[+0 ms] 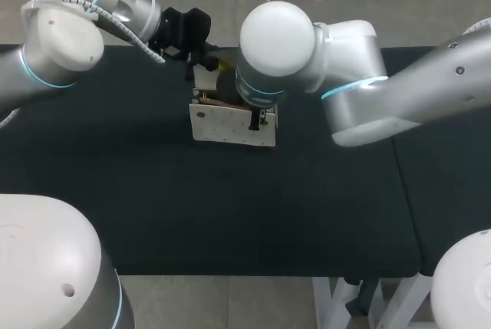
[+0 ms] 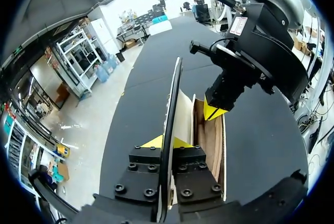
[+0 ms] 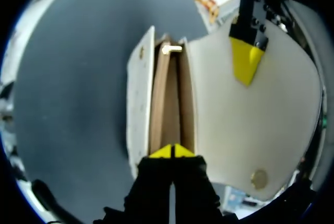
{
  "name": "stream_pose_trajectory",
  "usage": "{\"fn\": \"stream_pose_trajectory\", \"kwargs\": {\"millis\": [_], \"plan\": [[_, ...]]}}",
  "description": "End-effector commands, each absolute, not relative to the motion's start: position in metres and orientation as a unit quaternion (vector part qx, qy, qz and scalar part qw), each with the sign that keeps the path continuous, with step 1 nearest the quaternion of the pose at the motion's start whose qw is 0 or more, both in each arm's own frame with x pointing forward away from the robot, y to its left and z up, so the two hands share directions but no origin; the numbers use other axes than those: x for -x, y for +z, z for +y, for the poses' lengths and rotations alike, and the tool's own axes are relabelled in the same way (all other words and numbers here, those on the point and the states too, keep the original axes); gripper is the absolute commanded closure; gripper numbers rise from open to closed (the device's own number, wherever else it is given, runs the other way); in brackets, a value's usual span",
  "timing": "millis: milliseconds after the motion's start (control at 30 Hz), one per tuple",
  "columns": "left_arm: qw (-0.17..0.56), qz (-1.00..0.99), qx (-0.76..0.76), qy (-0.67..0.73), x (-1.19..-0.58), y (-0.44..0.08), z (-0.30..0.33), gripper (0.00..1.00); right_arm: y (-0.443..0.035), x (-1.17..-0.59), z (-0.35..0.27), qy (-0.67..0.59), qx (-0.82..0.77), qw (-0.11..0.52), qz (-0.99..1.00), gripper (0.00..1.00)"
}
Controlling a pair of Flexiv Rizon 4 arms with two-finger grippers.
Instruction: Pick up the bag, open it, inspect its contents, close it, and place it on the opposite side
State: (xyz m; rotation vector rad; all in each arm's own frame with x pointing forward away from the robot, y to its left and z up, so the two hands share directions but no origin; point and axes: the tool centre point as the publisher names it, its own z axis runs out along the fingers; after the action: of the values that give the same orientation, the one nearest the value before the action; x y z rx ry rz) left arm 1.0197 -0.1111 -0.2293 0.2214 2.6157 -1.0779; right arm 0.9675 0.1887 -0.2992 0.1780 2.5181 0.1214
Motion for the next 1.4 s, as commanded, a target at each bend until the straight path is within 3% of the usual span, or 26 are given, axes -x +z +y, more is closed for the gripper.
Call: {"fn": "stream_pose_trajectory", "kwargs": {"millis": [33, 733, 800, 833, 867, 1400], "plan": [[0.149, 0.908, -0.079, -0.382, -1.019, -0.229, -0.11, 1.0, -0.303, -0.97, 0.19, 0.048, -0.063, 0.299, 0.951, 1.0], [0.135, 0.903, -0.066, -0.403, -1.019, -0.235, -0.104, 1.0, -0.337, -0.979, 0.196, 0.03, -0.057, 0.239, 0.969, 1.0], [0.134, 0.902, -0.066, -0.404, -1.019, -0.236, -0.103, 1.0, -0.34, -0.978, 0.194, 0.031, -0.059, 0.233, 0.97, 0.58], [0.133, 0.902, -0.065, -0.405, -1.019, -0.237, -0.103, 1.0, -0.341, -0.978, 0.194, 0.031, -0.06, 0.231, 0.971, 0.19], [0.133, 0.902, -0.066, -0.405, -1.019, -0.237, -0.103, 1.0, -0.343, -0.977, 0.193, 0.032, -0.06, 0.229, 0.971, 0.0], [0.136, 0.9, -0.08, -0.407, -1.016, -0.235, -0.104, 1.0, -0.348, -0.976, 0.192, 0.034, -0.063, 0.219, 0.973, 0.0]]}}
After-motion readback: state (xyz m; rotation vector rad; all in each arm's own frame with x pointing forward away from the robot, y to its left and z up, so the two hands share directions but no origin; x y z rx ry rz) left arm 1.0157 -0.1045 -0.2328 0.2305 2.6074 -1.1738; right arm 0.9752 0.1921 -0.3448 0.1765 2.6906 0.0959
